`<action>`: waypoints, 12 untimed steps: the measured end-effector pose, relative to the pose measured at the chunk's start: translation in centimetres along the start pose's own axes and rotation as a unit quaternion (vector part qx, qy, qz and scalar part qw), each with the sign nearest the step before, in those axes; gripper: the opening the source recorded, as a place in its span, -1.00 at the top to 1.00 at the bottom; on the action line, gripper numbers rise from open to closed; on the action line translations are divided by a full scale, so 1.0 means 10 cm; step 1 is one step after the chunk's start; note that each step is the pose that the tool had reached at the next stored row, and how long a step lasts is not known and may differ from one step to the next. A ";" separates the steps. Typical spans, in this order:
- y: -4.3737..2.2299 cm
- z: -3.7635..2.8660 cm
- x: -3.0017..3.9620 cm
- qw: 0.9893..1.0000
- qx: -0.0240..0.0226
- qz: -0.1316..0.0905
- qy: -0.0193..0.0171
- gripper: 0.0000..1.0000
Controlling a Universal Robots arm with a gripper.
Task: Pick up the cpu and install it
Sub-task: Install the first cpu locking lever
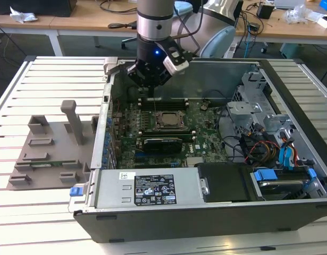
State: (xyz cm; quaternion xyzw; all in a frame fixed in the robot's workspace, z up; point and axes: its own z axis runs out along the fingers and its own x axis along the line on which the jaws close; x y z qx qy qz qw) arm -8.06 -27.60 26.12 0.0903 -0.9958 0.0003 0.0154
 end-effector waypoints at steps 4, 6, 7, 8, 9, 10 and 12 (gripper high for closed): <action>-0.010 0.007 -0.056 1.000 0.000 0.000 0.000 0.79; -0.027 0.018 -0.150 1.000 0.000 0.000 0.000 0.79; -0.031 0.024 -0.170 1.000 0.000 0.000 0.000 0.79; -0.031 0.053 -0.173 1.000 0.000 0.000 0.000 0.79; -0.031 0.093 -0.174 1.000 0.000 0.000 0.000 0.79; -0.031 0.111 -0.175 1.000 0.000 0.000 0.001 0.79; -0.034 0.145 -0.189 1.000 0.000 0.000 0.001 0.79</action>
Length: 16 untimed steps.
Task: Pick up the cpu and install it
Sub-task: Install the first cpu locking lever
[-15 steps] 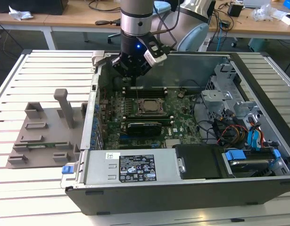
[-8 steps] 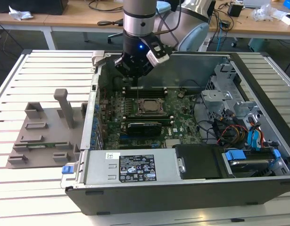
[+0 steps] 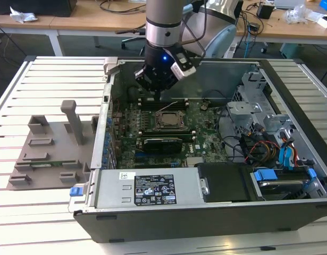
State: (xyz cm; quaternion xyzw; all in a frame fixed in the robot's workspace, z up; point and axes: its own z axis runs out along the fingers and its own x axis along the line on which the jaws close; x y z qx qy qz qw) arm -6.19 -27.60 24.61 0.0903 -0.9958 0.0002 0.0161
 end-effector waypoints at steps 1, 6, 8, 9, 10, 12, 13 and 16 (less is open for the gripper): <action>-0.003 0.007 -0.014 1.000 0.000 0.000 0.000 0.79; -0.008 0.035 -0.027 1.000 0.000 0.024 0.000 0.79; -0.010 0.078 -0.038 0.999 0.000 0.037 0.000 0.79; -0.011 0.105 -0.046 0.999 -0.001 0.042 0.000 0.79; -0.013 0.122 -0.055 0.999 -0.001 0.045 0.000 0.79; -0.018 0.143 -0.084 0.999 -0.001 0.047 0.001 0.79; -0.021 0.154 -0.100 0.999 -0.001 0.047 0.001 0.79; -0.026 0.181 -0.129 0.999 -0.001 0.048 0.002 0.79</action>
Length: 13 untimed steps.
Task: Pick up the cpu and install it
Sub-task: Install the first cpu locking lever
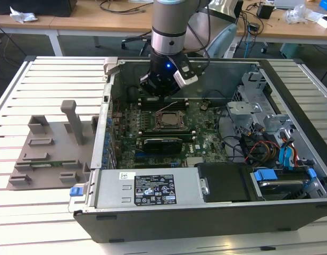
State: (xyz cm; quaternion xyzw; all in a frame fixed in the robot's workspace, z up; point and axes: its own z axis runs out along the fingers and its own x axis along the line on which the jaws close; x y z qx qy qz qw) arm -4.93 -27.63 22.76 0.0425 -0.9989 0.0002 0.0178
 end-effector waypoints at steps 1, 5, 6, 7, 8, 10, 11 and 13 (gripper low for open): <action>-0.001 0.009 -0.008 1.000 0.000 0.000 0.000 0.79; 0.009 0.044 -0.020 1.000 0.000 0.000 0.000 0.79; 0.012 0.052 -0.021 1.000 0.000 0.000 0.001 0.79; 0.013 0.060 -0.025 1.000 0.000 0.000 0.001 0.79; 0.012 0.072 -0.037 1.000 0.000 0.000 0.001 0.79; 0.009 0.091 -0.073 1.000 0.000 0.000 0.002 0.79; 0.007 0.102 -0.098 1.000 0.000 0.000 0.002 0.79; 0.005 0.114 -0.126 1.000 0.000 0.000 0.003 0.79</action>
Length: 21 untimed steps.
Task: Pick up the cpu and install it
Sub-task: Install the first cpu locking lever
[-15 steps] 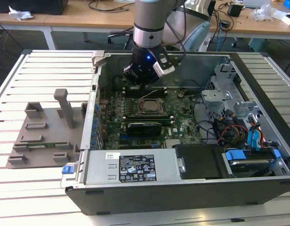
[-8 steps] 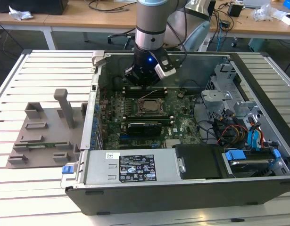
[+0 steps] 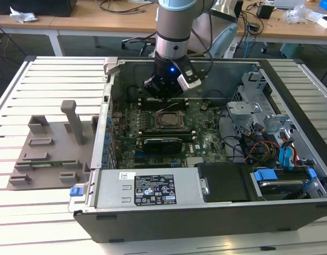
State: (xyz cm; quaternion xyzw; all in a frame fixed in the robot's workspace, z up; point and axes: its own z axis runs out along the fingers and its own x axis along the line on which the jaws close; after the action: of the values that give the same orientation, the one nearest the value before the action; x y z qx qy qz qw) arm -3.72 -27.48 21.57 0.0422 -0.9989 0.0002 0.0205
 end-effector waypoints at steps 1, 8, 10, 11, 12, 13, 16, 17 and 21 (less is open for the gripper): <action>-0.001 0.006 -0.010 1.000 0.000 0.000 0.000 0.79; -0.008 0.049 -0.091 1.000 0.000 0.000 0.002 0.79; -0.010 0.062 -0.120 1.000 0.000 0.000 0.002 0.79; -0.011 0.066 -0.128 1.000 0.000 0.000 0.002 0.79; -0.011 0.072 -0.137 1.000 0.000 0.000 0.002 0.79; -0.012 0.080 -0.144 1.000 0.000 0.000 0.003 0.79; -0.014 0.097 -0.167 1.000 0.000 0.000 0.003 0.79; -0.015 0.102 -0.175 1.000 0.000 0.000 0.003 0.79; -0.017 0.112 -0.205 1.000 0.000 0.000 0.003 0.79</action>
State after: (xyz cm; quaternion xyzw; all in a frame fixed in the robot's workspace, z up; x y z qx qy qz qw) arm -1.71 -27.48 20.37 0.0423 -0.9988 0.0000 0.0238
